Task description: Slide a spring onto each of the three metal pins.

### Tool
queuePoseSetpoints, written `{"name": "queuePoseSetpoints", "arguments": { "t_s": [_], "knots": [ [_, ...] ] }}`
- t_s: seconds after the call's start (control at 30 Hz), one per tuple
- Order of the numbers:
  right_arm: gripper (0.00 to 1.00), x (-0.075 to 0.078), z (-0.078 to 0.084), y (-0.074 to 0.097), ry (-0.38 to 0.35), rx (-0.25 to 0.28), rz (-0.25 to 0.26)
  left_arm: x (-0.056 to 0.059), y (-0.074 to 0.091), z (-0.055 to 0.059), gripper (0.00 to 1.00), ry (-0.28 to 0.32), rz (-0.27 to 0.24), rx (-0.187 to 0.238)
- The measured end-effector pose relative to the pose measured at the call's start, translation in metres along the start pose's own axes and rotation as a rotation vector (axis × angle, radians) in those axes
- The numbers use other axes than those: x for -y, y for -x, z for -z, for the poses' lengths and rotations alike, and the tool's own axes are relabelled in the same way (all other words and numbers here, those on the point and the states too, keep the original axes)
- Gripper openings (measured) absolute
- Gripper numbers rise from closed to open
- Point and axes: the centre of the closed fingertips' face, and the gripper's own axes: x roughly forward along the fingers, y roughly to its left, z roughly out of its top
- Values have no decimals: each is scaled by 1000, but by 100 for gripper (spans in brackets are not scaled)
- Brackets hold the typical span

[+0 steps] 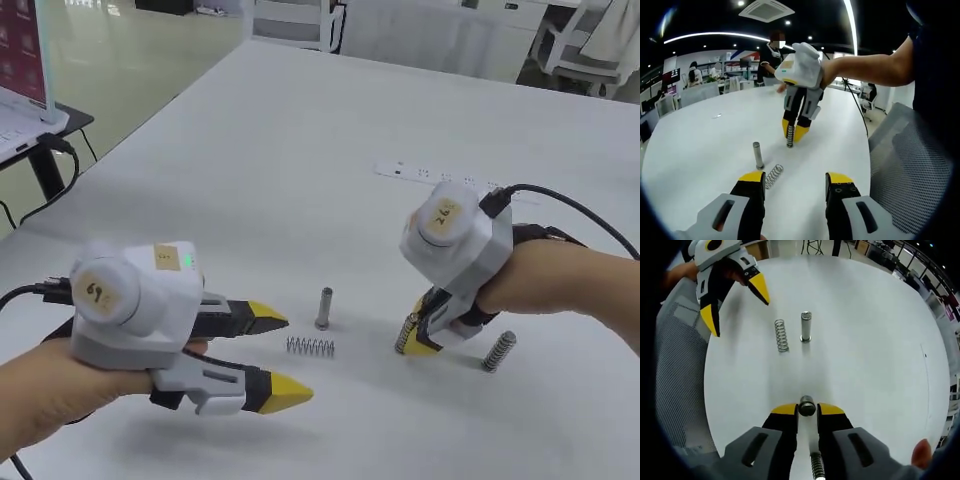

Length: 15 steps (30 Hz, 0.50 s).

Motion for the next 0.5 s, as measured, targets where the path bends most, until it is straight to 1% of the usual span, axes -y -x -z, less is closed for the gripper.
{"name": "queuePoseSetpoints", "arguments": {
  "t_s": [0.3, 0.5],
  "knots": [
    [21, 0, -6, 4, 5, 26, 14, 1, 0, 0, 42, -3, 0, -2],
    [23, -3, -19, 8, 24, 54, 17, 1, 1, 0, 42, -4, 0, -3]
  ]
}}
